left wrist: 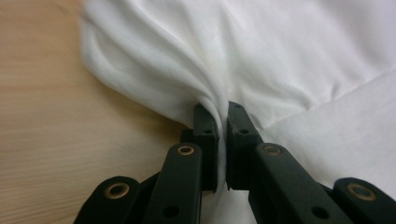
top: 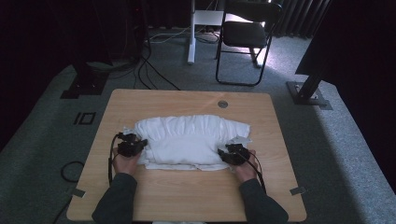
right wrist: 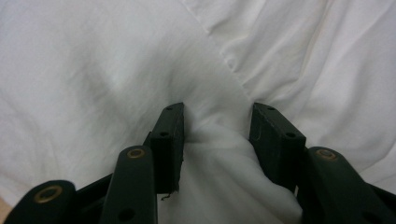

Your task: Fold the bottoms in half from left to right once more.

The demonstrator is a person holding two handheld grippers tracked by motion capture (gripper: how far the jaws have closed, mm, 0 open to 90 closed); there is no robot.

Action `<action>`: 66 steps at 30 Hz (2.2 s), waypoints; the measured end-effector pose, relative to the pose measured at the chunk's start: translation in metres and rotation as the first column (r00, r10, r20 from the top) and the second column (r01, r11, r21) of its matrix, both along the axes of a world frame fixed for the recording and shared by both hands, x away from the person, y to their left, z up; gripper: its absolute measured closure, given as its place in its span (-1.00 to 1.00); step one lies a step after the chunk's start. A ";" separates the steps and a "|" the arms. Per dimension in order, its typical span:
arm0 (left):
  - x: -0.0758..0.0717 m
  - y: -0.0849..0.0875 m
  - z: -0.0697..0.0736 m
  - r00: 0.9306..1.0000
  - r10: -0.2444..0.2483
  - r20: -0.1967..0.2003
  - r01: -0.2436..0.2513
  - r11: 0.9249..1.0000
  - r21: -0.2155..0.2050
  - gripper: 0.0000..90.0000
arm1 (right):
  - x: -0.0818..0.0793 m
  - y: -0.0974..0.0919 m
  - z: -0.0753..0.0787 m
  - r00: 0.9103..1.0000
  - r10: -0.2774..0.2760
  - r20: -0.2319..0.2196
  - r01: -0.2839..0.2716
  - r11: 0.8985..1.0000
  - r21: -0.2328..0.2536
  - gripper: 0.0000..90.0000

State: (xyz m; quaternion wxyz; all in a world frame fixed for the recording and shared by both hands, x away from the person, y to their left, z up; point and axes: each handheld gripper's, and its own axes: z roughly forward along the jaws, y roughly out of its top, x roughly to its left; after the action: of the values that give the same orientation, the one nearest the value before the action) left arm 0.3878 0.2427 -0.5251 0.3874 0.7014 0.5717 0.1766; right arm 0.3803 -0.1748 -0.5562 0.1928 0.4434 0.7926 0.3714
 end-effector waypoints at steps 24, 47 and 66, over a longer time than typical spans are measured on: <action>-0.008 -0.011 0.070 0.978 -0.104 0.182 0.117 0.991 -0.061 0.91 | 0.034 0.090 0.023 0.991 0.131 -0.031 -0.133 0.989 -0.062 0.12; -0.005 -0.060 0.105 0.937 -0.220 0.272 0.248 0.966 -0.072 0.91 | 0.026 0.123 0.009 0.988 0.151 0.027 -0.149 0.988 -0.049 0.18; -0.004 -0.091 0.105 0.915 -0.299 0.270 0.317 0.948 -0.026 0.91 | 0.020 0.085 0.011 0.996 0.094 0.000 -0.094 0.995 0.042 -0.07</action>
State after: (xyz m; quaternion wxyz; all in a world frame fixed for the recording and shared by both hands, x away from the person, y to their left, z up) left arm 0.3836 0.1518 -0.4198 0.5069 0.7391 0.4033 0.1849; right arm 0.4002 -0.0895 -0.5451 0.1651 0.4101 0.8047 0.3963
